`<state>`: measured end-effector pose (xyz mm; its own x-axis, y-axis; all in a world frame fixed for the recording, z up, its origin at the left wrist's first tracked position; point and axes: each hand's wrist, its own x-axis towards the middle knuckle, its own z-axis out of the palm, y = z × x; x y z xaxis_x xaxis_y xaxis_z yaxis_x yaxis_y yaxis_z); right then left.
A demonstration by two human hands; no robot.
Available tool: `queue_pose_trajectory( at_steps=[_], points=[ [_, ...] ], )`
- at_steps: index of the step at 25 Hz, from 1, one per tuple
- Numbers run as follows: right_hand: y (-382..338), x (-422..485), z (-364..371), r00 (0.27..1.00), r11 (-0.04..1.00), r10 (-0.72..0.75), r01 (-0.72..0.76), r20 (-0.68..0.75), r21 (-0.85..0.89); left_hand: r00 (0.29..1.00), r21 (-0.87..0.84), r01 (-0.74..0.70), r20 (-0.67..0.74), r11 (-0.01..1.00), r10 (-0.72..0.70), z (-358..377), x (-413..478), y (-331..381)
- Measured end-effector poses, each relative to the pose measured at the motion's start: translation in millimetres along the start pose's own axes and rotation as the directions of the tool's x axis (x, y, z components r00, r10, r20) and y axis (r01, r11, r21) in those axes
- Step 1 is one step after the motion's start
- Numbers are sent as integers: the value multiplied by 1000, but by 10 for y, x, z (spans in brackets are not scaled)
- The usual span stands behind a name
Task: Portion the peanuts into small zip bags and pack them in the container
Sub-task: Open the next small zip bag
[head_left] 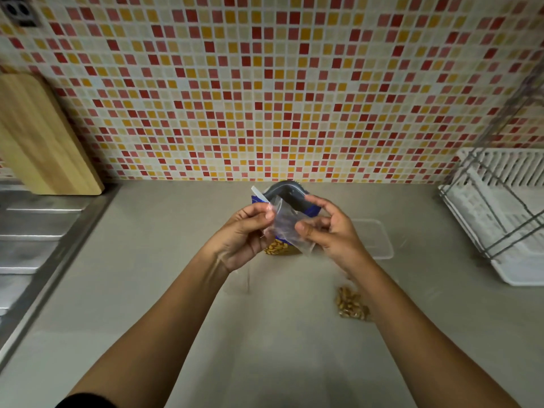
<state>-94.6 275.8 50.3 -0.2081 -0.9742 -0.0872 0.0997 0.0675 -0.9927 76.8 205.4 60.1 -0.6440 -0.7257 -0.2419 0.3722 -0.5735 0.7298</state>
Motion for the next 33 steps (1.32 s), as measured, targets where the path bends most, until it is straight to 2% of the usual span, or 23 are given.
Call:
queue_pose_trajectory(
  at_steps=[3,5,6,8,9,11,14,16,17,19,21,24,27,28,29,30,31,32,33],
  points=[
    [-81,34,-14,998,994,-48,44,40,102,997,-176,40,67,984,-29,51,54,-17],
    [-128,55,-46,997,990,-76,72,24,121,998,-203,49,51,978,-39,78,80,-15],
    [-158,60,-69,996,991,-84,83,8,106,1000,-150,30,9,988,-29,108,84,14],
    [-235,50,-128,995,995,-98,99,-33,16,992,173,-55,-104,983,74,149,84,109],
    [-271,41,-161,994,994,-103,101,-47,-51,980,386,-81,-136,919,143,160,80,163],
    [-336,29,-210,993,984,-99,89,-60,-152,960,701,-70,-145,709,239,178,69,265],
    [-375,53,-235,994,988,-89,80,-59,-135,925,902,-76,-95,425,367,221,73,327],
    [-376,75,-233,995,997,-78,77,-55,-28,896,944,-93,-60,316,441,258,68,333],
    [-372,85,-238,997,997,-62,64,-49,44,886,946,-93,-63,310,458,268,72,334],
    [-355,96,-258,998,987,-33,40,-44,155,889,926,-80,-102,369,447,273,71,337],
    [-324,102,-278,996,987,-47,58,-78,148,901,906,-70,-122,418,417,272,65,338],
    [-305,104,-259,983,992,-77,92,-167,88,902,894,-88,-116,440,416,291,62,324],
    [-311,111,-234,958,975,-2,65,-287,211,897,865,-78,-156,496,413,316,87,318],
    [-323,100,-242,942,989,-32,79,-335,127,893,855,-70,-175,513,413,316,96,328],
    [-333,85,-269,928,993,-117,103,-354,-60,892,847,-64,-188,527,410,310,102,343],
    [-336,69,-306,917,939,-250,151,-311,-310,896,845,-53,-195,533,399,310,104,360],
    [-360,40,-321,908,796,-378,220,-180,-564,903,849,-39,-195,527,382,312,104,373],
    [-390,23,-312,895,593,-446,294,-1,-750,912,858,-24,-191,513,362,319,104,381],
    [-415,28,-288,871,381,-465,359,159,-852,921,866,-16,-182,500,344,326,106,381]
  ],
)
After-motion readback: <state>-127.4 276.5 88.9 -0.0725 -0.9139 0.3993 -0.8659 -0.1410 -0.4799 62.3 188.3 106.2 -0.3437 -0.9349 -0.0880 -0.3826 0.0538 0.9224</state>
